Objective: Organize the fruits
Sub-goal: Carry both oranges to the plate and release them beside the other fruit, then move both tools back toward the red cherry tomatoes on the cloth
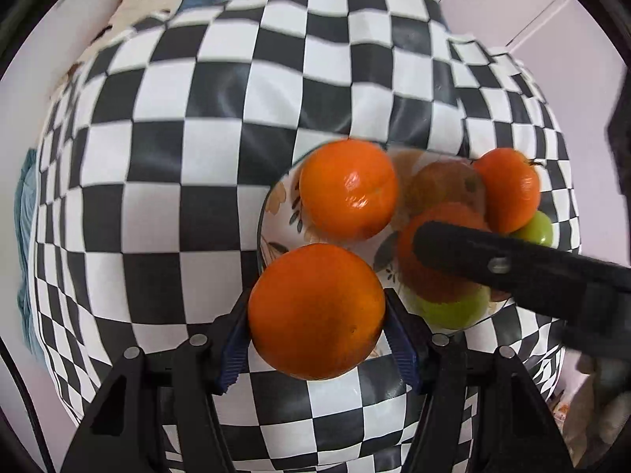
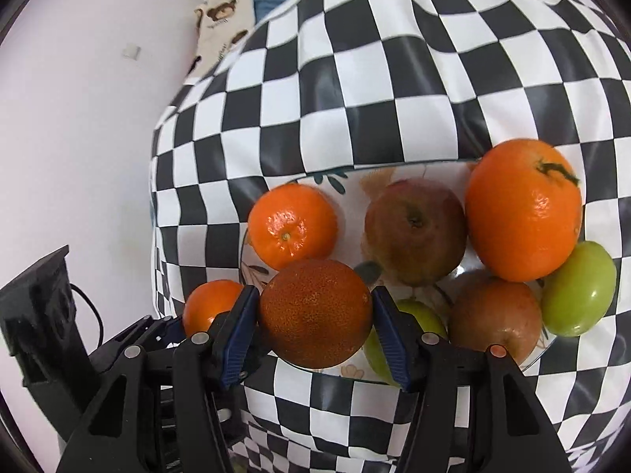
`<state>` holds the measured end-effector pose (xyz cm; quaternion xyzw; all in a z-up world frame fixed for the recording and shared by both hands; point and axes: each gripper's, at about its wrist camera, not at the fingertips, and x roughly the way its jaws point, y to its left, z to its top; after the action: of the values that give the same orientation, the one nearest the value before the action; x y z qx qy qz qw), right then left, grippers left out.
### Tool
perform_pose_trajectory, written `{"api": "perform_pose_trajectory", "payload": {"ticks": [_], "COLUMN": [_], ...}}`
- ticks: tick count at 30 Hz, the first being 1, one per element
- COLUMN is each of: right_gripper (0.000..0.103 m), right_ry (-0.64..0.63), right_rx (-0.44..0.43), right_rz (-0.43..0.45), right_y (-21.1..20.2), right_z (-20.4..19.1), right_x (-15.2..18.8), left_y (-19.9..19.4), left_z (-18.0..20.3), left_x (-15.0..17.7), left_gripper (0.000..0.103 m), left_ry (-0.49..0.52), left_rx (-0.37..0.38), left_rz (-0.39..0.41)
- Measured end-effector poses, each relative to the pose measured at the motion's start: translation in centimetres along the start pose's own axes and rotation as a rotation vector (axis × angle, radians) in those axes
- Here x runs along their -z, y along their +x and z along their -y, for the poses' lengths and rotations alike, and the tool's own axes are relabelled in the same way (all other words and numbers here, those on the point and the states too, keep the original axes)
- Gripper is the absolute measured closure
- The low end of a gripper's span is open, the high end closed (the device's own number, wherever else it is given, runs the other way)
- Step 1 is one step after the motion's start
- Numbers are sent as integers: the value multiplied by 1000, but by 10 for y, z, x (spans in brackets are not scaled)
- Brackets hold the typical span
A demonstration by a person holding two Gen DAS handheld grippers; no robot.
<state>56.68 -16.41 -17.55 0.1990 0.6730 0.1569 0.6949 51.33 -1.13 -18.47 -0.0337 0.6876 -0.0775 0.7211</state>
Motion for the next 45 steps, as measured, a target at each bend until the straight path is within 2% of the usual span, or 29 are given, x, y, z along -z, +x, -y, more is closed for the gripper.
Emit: {"api": "perform_pose_trajectory", "payload": {"ticks": [2,4,5,6,7,10,12,16,22,30,37,45], "right_gripper": [21,17,15,13,10,10,10,10,9,9,9,8], "right_ry": [5,0,-4,-6,-6,-12,-14,0,-71,-128,-142,-153], "right_rx": [0,19,31,38,43,84,105,131,292,403,423,403], "right_rz": [11,26,32,42,49,82,106,144,248,342,398,480], "right_y": [-2,-6,-8,-12,-20,-38,-49,-73,-102,-132,-150,-196], "right_z": [-3,-5,-6,-7,-5,-3,1,23,25,22,22,8], "right_x": [-4,-6,-8,-9,-11,-10,-6,8,39,96,137,175], "left_y": [5,10,11,10,8,-3,-14,-36,-69,-106,-135,-175], "left_z": [-3,-10,-14,-17,-20,-30,-33,-29,-13,31,47,63], "left_x": [0,0,0,1,1,1,3,6,25,64,91,128], "left_gripper": [43,42,36,25,21,21,20,20,20,20,20,20], "left_ry": [-15,-48,-67,-80,-93,-142,-152,-140,-99,-33,-16,-7], "left_rx": [11,38,40,40,54,84,72,18,-90,-146,-142,-150], "left_rz": [-14,-32,-36,-33,-23,10,33,98,195,314,385,492]}}
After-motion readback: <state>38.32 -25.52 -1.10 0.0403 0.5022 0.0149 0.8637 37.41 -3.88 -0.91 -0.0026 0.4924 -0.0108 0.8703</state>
